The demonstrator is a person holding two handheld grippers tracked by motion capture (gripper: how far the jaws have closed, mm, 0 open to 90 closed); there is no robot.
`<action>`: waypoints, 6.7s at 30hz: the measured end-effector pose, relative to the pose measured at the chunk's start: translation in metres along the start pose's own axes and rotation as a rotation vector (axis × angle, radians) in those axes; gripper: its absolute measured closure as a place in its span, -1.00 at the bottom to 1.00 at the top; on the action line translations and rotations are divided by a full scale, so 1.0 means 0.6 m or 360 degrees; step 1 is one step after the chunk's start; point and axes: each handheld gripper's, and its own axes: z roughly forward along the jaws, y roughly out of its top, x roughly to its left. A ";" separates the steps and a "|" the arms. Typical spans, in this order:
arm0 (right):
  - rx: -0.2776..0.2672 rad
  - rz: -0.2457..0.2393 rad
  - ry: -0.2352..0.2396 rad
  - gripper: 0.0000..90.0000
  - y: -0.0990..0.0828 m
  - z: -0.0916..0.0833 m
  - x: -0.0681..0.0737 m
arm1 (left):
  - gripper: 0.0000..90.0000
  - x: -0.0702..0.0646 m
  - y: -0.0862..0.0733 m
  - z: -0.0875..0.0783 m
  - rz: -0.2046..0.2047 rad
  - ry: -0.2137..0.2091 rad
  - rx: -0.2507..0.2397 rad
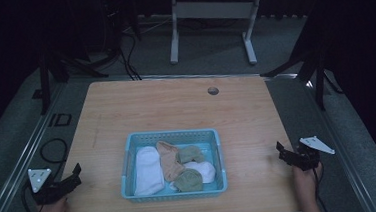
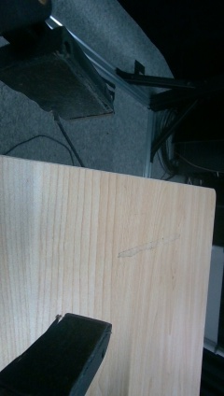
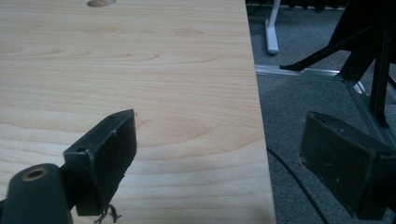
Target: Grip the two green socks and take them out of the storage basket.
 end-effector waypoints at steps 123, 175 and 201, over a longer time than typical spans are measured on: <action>0.1399 -0.1871 0.1271 -0.55 0.225 -0.053 0.390 | -0.98 -0.002 0.002 0.005 0.0050 -0.0065 0.0057; 0.1381 -0.2136 0.1363 -0.03 0.157 0.039 0.567 | -0.98 -0.001 0.002 0.005 0.0059 -0.0089 0.0058; 0.1336 -0.2219 0.1430 0.86 0.197 -0.006 0.579 | -0.98 -0.001 0.002 0.006 0.0053 -0.0086 0.0060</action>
